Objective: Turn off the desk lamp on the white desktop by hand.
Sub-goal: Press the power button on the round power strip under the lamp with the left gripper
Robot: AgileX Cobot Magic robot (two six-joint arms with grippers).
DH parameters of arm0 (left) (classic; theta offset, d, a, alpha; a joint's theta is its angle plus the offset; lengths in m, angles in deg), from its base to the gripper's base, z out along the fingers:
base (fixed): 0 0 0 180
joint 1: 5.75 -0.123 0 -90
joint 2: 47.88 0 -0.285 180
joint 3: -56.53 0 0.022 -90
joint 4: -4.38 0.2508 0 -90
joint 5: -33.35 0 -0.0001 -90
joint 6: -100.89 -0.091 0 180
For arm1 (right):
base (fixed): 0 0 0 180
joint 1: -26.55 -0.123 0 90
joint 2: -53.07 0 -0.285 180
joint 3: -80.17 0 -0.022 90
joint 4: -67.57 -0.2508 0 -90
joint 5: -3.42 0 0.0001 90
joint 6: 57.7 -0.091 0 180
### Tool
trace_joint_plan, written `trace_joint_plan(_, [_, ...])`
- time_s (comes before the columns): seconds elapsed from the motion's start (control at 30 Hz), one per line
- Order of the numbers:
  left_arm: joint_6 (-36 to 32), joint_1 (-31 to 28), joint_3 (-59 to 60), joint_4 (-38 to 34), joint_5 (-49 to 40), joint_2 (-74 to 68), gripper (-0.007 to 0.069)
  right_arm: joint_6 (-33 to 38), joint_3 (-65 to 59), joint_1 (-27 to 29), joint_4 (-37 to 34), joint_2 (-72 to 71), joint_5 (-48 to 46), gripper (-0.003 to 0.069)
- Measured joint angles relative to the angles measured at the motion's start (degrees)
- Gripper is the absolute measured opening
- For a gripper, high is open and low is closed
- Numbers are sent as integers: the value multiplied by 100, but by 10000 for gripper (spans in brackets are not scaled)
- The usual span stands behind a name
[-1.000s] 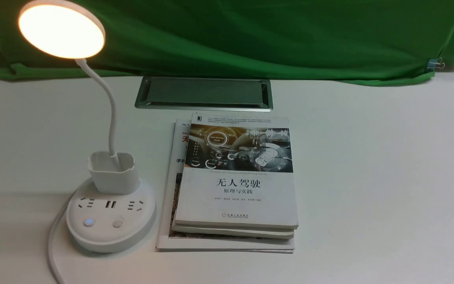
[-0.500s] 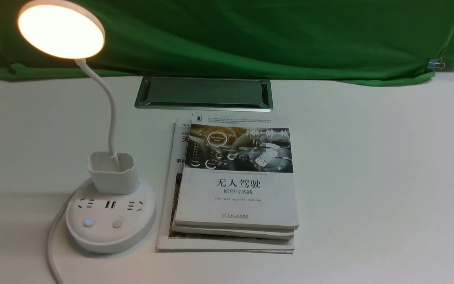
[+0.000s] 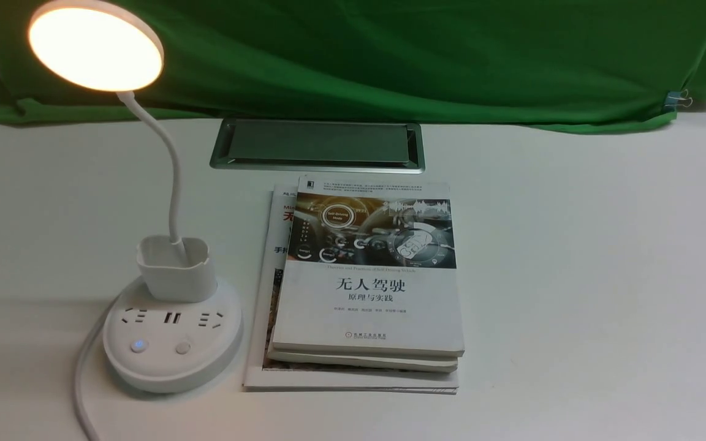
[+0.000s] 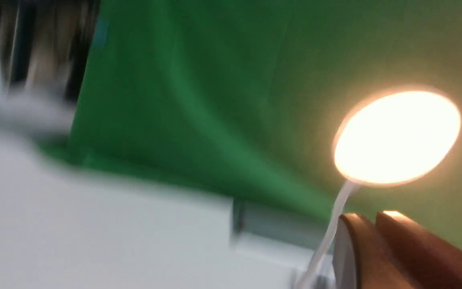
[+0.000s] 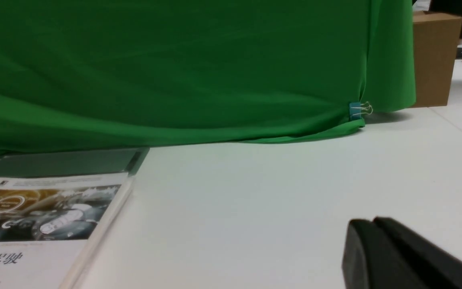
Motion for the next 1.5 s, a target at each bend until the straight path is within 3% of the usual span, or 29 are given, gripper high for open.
trace_joint_plan(0.33, [-397, 0, -237, -1, -437, -1958, 41, 0, 0, 0, 0, 0, 0, 36])
trace_joint_plan(0.47, [-930, 0, -487, -511, -1012, -2991, 42, 0, 0, 0, 0, 0, 0, 36])
trace_joint_plan(0.53, [-1913, 70, -829, -1222, -1525, -3718, 42, 0, 0, 0, 0, 0, 0, 36])
trace_joint_plan(0.63, [-2314, 337, -1106, -1549, -1789, -4222, 42, 0, 0, 0, 0, 0, 0, 36])
trace_joint_plan(0.7, [-2017, 890, -1452, -1024, -1969, -4796, 42, 0, 0, 0, 0, 0, 0, 36])
trace_joint_plan(0.83, [-669, 1686, -1996, 709, -2247, -5703, 42, 0, 0, 0, 0, 0, 0, 36])
trace_joint_plan(0.9, [-379, 1903, -2194, 1026, -2267, -6064, 42, 0, 0, 0, 0, 0, 0, 36])
trace_joint_plan(1.5, [-412, 2077, -2546, 663, -1845, -7383, 43, 0, 0, 0, 0, 0, 0, 36])
